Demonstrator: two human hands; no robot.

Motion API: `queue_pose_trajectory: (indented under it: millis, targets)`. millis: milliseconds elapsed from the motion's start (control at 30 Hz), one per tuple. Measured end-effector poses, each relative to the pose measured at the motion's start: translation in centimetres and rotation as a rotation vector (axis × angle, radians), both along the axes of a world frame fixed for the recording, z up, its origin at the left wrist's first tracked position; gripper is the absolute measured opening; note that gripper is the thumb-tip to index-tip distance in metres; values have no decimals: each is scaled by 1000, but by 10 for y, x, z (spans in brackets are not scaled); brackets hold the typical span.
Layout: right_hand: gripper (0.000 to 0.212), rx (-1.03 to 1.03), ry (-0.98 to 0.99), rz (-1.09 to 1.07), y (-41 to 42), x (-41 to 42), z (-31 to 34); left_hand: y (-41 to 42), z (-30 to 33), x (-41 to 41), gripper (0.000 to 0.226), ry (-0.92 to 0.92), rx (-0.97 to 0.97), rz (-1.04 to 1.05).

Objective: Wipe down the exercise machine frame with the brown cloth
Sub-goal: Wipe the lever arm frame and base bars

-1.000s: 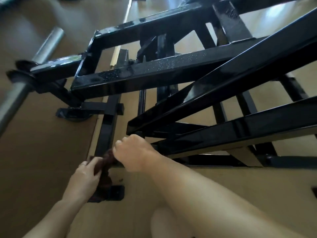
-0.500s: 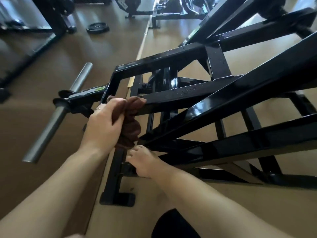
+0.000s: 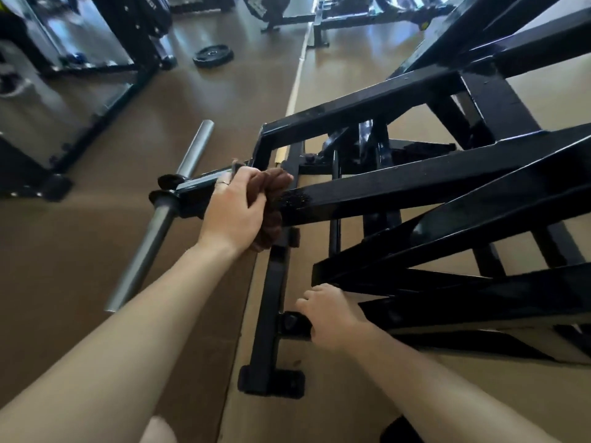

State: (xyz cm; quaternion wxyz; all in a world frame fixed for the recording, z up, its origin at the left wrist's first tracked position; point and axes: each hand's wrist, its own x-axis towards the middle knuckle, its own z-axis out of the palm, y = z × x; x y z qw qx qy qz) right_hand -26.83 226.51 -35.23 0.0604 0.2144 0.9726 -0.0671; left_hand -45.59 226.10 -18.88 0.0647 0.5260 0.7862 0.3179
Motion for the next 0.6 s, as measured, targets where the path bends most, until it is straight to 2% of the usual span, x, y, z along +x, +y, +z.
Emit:
queue_pose_trajectory:
  millis: [133,267,367,533,600]
  targets:
    - [19,-74,100,-111,-4,3,3,33,-21,-2,32,23,-123,-195]
    - [12,-98,117,-187,-5,3,8,44,-39,-16,37,83,-22,-276]
    - [14,-87,35,-190,-7,0,17,43,-44,-26,30,68,47,-359]
    - [29,-103,-168,-151,-11,-12,44,45,-42,-32,23,71,55,-398]
    - [27,-77,-126,-169,-12,-9,61,48,-43,-34,24,64,62,-422]
